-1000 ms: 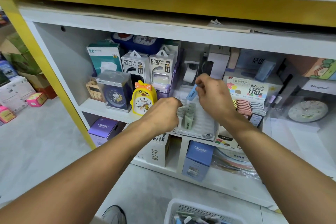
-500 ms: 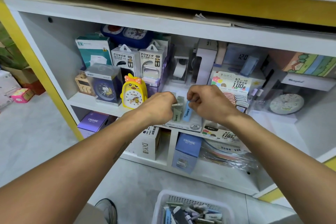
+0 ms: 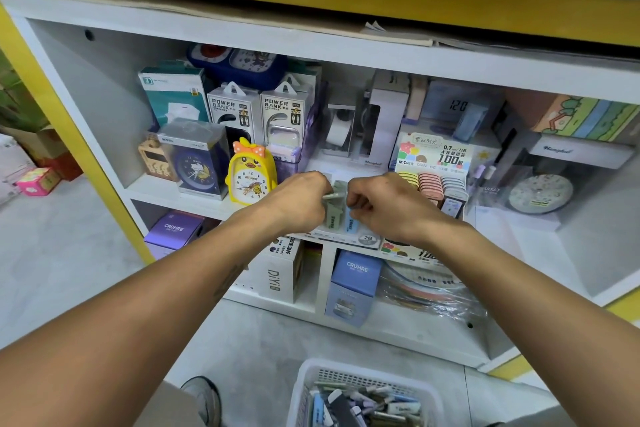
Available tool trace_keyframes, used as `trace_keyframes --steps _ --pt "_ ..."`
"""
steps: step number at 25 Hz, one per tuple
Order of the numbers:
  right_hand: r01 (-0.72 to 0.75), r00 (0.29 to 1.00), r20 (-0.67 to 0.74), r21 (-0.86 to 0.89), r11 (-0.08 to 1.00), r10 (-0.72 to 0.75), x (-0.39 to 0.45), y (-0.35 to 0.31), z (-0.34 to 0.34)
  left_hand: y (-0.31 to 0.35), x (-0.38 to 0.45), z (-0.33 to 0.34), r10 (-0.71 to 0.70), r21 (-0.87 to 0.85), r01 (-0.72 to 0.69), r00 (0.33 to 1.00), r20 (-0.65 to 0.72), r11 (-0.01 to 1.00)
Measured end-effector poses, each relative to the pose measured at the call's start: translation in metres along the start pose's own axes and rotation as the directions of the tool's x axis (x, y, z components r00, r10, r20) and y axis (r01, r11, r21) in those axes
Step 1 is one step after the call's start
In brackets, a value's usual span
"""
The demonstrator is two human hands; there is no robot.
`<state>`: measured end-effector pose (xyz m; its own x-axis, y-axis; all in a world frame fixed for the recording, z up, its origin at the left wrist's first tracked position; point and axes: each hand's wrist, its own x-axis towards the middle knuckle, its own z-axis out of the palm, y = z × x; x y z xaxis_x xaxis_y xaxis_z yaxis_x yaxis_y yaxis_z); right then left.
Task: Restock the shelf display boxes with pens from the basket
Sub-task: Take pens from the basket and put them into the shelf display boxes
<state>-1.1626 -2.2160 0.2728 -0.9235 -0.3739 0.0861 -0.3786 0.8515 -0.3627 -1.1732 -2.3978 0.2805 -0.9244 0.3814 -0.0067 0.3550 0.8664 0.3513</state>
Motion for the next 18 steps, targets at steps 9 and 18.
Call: trace_keyframes --steps 9,18 --pt "-0.056 0.985 -0.063 0.772 0.633 0.164 0.004 -0.007 -0.017 0.009 0.002 -0.008 -0.106 -0.615 0.090 0.994 0.010 0.783" --pt "-0.104 0.938 -0.126 0.785 0.611 0.323 0.004 0.007 -0.029 0.015 -0.004 -0.014 -0.184 -0.839 0.258 0.964 0.191 0.480"
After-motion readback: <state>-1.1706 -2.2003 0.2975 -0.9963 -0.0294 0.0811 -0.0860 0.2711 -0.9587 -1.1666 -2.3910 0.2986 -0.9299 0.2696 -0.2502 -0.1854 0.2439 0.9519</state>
